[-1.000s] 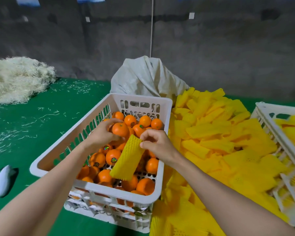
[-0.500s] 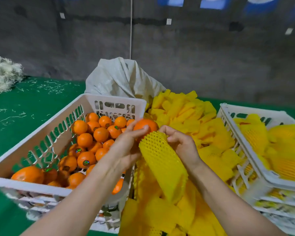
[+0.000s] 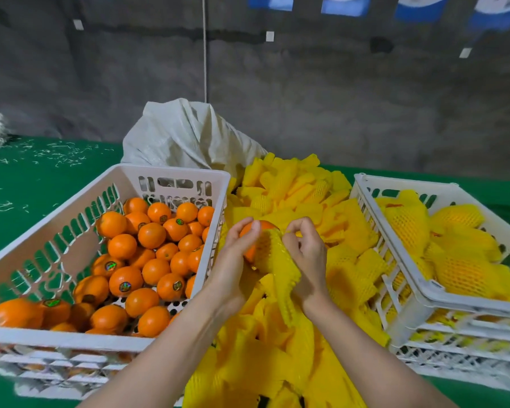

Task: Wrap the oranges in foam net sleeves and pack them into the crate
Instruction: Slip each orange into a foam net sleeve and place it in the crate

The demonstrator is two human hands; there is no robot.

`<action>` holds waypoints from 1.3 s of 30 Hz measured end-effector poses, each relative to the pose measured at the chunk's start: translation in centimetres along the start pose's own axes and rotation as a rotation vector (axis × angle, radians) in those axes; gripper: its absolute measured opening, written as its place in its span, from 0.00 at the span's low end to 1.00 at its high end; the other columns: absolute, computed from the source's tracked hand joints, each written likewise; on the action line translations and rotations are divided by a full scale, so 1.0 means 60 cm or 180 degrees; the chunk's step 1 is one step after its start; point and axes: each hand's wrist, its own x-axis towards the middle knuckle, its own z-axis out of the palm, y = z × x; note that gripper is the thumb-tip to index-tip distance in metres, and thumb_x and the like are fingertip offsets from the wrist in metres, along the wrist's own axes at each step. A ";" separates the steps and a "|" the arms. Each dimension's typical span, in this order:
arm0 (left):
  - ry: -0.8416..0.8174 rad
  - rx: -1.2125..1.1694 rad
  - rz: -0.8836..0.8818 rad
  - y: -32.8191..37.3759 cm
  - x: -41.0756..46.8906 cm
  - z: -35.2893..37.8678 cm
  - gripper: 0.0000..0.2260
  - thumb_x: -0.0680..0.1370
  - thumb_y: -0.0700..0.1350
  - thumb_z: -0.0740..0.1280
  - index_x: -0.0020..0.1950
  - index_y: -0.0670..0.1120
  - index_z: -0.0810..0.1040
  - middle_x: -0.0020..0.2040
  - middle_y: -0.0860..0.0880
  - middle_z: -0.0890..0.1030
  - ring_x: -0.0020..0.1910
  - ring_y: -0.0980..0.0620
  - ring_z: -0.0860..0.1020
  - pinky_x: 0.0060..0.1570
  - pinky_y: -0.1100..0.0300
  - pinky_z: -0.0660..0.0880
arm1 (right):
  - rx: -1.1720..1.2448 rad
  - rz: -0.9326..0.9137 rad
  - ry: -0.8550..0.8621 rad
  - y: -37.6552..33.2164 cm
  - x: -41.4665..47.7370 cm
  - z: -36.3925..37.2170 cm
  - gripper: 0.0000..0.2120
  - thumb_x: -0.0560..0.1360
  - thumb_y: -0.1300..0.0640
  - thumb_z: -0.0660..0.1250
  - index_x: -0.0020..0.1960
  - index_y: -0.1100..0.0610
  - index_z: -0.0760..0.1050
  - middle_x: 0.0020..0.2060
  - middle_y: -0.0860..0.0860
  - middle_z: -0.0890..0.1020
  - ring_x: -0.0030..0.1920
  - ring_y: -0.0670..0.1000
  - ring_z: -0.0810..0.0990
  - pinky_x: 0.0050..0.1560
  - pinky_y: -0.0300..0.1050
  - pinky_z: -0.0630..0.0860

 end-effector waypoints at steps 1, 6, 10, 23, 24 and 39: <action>-0.0122 0.0166 -0.0008 -0.001 -0.001 -0.004 0.30 0.63 0.49 0.77 0.64 0.54 0.73 0.56 0.44 0.80 0.52 0.45 0.81 0.49 0.50 0.78 | -0.0005 -0.0012 0.0079 0.001 0.000 -0.003 0.04 0.70 0.56 0.57 0.39 0.57 0.67 0.28 0.46 0.69 0.28 0.48 0.68 0.34 0.52 0.64; -0.0446 0.0246 0.0156 0.002 0.000 -0.016 0.27 0.65 0.43 0.74 0.64 0.51 0.74 0.57 0.43 0.81 0.53 0.45 0.81 0.47 0.54 0.80 | 0.0080 0.0077 0.0195 0.017 0.004 -0.010 0.08 0.68 0.52 0.58 0.38 0.57 0.69 0.27 0.49 0.71 0.27 0.43 0.67 0.34 0.46 0.62; -0.0366 -0.0261 0.0012 0.001 0.004 -0.005 0.24 0.67 0.49 0.72 0.62 0.45 0.76 0.51 0.44 0.83 0.48 0.47 0.83 0.47 0.53 0.80 | 0.0173 -0.0078 0.0234 0.016 -0.006 -0.003 0.15 0.72 0.45 0.58 0.39 0.58 0.70 0.29 0.45 0.72 0.31 0.40 0.71 0.37 0.46 0.64; -0.0551 -0.0879 -0.0279 0.001 0.015 -0.011 0.14 0.66 0.56 0.66 0.35 0.48 0.86 0.38 0.46 0.85 0.37 0.49 0.84 0.34 0.57 0.79 | 0.0610 0.0184 0.0147 -0.007 0.028 -0.008 0.23 0.75 0.47 0.62 0.26 0.54 0.60 0.17 0.43 0.64 0.24 0.42 0.64 0.27 0.34 0.60; -0.0599 -0.0942 -0.0333 0.001 0.014 -0.012 0.14 0.66 0.56 0.67 0.35 0.47 0.86 0.38 0.46 0.85 0.37 0.48 0.84 0.34 0.57 0.79 | 0.0591 0.0276 0.0132 -0.007 0.034 -0.009 0.24 0.76 0.49 0.63 0.25 0.54 0.60 0.17 0.43 0.64 0.23 0.42 0.64 0.27 0.34 0.60; -0.0070 -0.1004 -0.0510 0.013 0.028 0.001 0.22 0.78 0.55 0.61 0.34 0.43 0.84 0.33 0.44 0.83 0.30 0.48 0.82 0.28 0.58 0.79 | 0.0886 -0.0037 -0.0817 0.014 0.035 -0.011 0.17 0.78 0.53 0.57 0.32 0.56 0.67 0.27 0.52 0.67 0.32 0.47 0.65 0.34 0.49 0.62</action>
